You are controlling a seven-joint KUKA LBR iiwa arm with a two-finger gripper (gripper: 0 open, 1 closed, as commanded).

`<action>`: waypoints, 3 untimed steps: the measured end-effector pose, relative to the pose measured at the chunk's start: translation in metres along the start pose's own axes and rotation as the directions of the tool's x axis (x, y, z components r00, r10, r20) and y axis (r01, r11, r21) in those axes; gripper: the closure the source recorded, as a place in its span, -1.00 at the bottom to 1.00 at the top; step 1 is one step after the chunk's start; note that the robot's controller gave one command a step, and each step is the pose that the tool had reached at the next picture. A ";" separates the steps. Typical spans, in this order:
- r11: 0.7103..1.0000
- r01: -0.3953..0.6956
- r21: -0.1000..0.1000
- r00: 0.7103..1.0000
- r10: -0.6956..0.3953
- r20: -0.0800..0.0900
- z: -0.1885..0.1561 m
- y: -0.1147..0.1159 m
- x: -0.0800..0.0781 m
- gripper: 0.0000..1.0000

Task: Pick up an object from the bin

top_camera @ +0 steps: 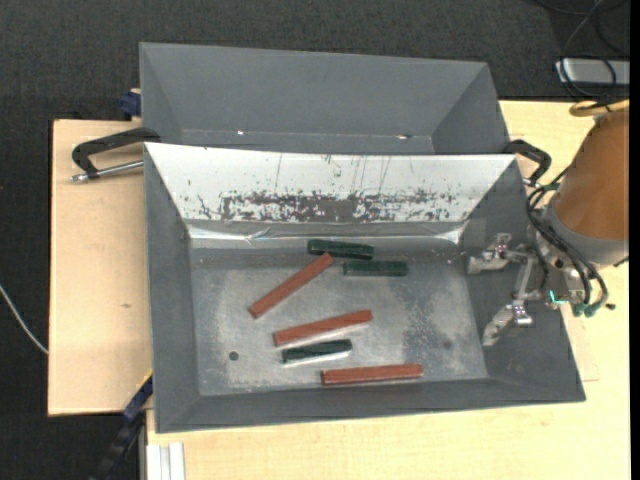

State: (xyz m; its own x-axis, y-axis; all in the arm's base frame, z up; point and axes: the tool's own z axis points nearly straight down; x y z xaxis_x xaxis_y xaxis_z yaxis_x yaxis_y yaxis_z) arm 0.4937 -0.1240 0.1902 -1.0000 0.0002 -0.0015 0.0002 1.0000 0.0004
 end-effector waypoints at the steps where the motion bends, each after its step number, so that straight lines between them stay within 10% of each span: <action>1: 1.000 -0.018 0.002 1.000 0.018 0.009 0.029 0.019 -0.054 -1.00; 3: 0.994 -0.108 0.000 0.994 0.108 -0.005 0.103 0.077 -0.053 -1.00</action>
Offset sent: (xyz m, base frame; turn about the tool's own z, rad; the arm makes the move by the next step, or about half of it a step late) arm 0.0367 0.0624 -0.1202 0.0634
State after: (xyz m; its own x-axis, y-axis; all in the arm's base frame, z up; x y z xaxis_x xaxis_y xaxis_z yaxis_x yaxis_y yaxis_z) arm 0.5472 -0.0467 0.0873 -0.9941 0.1081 0.0033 0.1081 0.9941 0.0002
